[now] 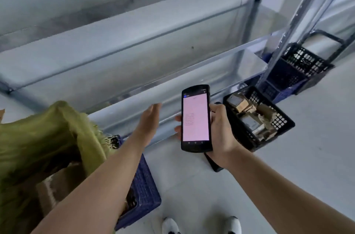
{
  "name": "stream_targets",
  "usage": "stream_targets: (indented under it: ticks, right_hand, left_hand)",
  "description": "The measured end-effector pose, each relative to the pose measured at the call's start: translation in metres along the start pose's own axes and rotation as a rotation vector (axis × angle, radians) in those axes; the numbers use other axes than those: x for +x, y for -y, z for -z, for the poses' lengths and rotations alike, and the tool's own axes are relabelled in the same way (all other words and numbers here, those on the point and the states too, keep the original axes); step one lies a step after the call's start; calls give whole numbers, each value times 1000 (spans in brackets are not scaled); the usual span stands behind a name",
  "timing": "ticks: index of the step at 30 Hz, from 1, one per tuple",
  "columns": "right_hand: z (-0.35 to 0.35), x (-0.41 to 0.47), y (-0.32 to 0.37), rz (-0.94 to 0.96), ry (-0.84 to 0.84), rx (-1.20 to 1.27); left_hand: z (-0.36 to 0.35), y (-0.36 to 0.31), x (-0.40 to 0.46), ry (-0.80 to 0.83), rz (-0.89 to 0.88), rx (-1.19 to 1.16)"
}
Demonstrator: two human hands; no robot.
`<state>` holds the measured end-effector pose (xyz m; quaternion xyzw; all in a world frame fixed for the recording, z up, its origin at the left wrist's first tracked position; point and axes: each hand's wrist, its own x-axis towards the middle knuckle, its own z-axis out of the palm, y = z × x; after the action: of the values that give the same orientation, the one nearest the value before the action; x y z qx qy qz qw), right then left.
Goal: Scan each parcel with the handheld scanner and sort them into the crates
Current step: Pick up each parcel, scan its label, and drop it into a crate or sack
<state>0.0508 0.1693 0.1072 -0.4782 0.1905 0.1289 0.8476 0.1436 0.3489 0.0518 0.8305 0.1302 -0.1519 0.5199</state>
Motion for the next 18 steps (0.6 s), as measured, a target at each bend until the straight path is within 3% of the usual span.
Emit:
stream_targets:
  ticks: [8,18]
  right_hand:
    - [169,-3,36,-30,-193,88]
    - [299,75,50,-43,-391,101]
  left_hand:
    - [-188,-35,7,241,53,58]
    - [-308,-18,95,464,142,122]
